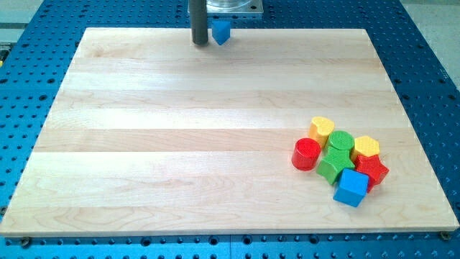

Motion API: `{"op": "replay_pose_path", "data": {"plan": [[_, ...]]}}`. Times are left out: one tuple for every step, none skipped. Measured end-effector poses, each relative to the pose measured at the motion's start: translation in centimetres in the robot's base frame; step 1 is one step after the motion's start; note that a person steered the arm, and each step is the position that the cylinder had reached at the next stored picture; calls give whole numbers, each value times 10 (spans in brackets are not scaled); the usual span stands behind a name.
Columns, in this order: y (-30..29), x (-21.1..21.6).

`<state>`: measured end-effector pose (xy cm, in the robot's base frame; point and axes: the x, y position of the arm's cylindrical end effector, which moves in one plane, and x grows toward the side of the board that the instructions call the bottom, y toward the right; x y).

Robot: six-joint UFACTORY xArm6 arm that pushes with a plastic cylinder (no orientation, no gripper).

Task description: Move the triangle towards the bottom right

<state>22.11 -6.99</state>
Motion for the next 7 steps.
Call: {"op": "replay_pose_path", "data": {"plan": [[-8,-29],[12,-29],[107,-24],[178,34],[131,71],[89,115],[88,127]]}}
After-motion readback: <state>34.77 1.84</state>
